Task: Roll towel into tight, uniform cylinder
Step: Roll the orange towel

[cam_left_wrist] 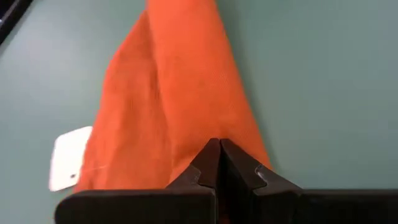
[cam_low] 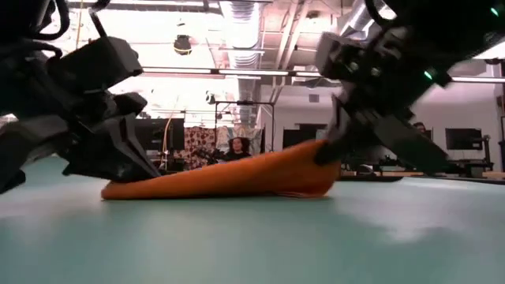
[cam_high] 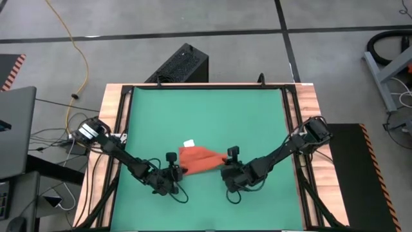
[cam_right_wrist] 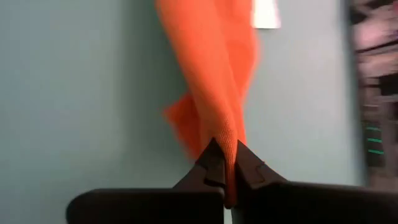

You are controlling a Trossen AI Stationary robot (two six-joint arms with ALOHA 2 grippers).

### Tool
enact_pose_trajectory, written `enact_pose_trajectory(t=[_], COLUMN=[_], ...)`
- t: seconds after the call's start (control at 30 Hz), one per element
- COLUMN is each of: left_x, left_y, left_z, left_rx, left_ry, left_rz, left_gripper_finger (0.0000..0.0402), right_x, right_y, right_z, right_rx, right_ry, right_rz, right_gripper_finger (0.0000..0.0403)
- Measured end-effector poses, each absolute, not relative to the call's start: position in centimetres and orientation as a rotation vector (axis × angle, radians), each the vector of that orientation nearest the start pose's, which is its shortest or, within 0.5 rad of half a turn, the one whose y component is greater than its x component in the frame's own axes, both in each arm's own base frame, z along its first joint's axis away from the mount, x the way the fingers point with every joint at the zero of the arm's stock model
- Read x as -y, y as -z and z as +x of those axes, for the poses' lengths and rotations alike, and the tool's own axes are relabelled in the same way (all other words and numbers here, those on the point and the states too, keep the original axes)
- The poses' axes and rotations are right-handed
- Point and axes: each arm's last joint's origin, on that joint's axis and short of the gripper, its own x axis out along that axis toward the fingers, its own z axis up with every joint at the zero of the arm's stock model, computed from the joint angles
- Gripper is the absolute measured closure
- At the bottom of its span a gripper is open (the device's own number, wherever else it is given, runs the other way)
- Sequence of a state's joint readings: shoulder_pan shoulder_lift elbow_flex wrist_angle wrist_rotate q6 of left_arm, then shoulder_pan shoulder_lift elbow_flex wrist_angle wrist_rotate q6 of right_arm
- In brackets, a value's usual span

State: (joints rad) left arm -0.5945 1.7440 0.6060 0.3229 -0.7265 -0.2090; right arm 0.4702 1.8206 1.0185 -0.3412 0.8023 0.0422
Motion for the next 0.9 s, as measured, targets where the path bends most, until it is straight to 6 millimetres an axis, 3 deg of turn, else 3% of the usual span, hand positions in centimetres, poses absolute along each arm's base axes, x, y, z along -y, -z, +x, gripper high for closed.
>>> enact_pose_trajectory(t=[0.17, 0.33, 0.43, 0.6, 0.9], left_x=[13.9, 13.6, 13.6, 13.7, 14.3], left_y=[-11.5, -11.4, -11.3, -11.1, -11.0], left_z=[24.1, 23.7, 23.6, 23.4, 22.7], left_rx=[-0.635, -0.667, -0.684, -0.733, -0.837], left_ry=[-0.21, -0.229, -0.229, -0.179, -0.032], left_rz=[0.322, 0.312, 0.292, 0.234, 0.16], left_gripper_finger=[0.0402, 0.0402, 0.0402, 0.0402, 0.0401], right_x=[-13.4, -14.0, -14.3, -15.5, -19.2], right_y=[-17.2, -19.3, -19.9, -18.8, -17.5], right_z=[32.2, 33.2, 33.4, 32.3, 30.9], right_rx=[-0.885, -0.839, -0.836, -0.878, -0.787], right_ry=[0.415, 0.446, 0.404, 0.312, 0.136], right_rz=[-0.803, -0.886, -0.814, -0.597, -0.294], right_gripper_finger=[0.0394, 0.0394, 0.0394, 0.0394, 0.0394])
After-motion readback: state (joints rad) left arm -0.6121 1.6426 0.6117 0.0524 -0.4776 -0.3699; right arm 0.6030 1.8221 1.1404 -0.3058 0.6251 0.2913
